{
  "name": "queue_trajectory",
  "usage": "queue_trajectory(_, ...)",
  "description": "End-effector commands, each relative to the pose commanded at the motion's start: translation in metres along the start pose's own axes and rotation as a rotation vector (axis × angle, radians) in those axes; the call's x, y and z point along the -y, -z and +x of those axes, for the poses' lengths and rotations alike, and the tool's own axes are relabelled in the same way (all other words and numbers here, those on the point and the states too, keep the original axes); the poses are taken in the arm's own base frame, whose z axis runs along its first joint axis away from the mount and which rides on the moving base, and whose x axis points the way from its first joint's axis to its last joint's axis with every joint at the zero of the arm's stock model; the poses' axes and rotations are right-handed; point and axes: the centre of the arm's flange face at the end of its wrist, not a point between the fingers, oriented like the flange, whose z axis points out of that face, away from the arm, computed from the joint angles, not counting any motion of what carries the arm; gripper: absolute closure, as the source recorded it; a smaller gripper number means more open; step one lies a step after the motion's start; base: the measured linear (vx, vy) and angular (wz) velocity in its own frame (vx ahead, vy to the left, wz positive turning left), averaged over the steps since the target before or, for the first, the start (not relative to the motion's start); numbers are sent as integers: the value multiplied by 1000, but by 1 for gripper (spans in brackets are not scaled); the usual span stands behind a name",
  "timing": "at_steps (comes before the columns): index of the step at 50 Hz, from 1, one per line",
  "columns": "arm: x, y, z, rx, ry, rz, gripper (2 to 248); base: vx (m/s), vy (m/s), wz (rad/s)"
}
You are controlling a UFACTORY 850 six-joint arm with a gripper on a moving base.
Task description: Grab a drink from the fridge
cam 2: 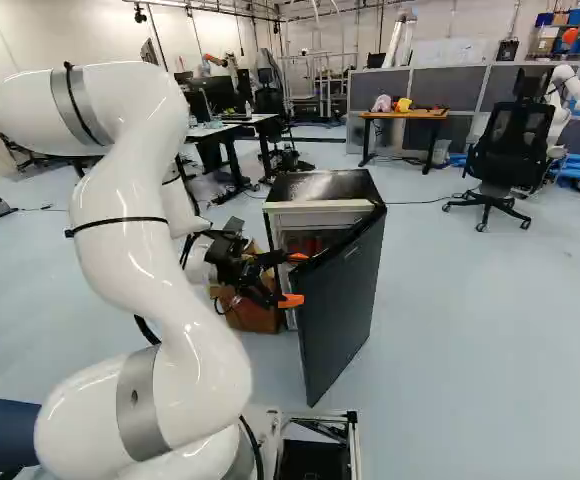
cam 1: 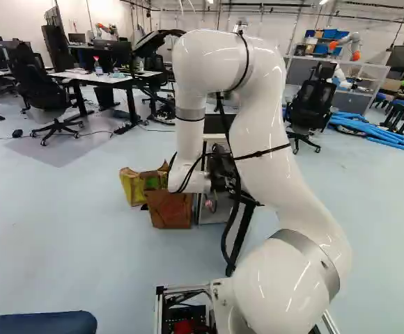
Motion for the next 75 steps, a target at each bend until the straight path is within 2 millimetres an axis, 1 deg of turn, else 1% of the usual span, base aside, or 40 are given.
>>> queue_trajectory(19,14,-20,5,14,-33,-113,3,0,0,0)
queue_trajectory(41,34,-49,12,33,-82,-252,3,0,0,0)
queue_trajectory(75,68,-111,28,66,-184,-517,3,0,0,0)
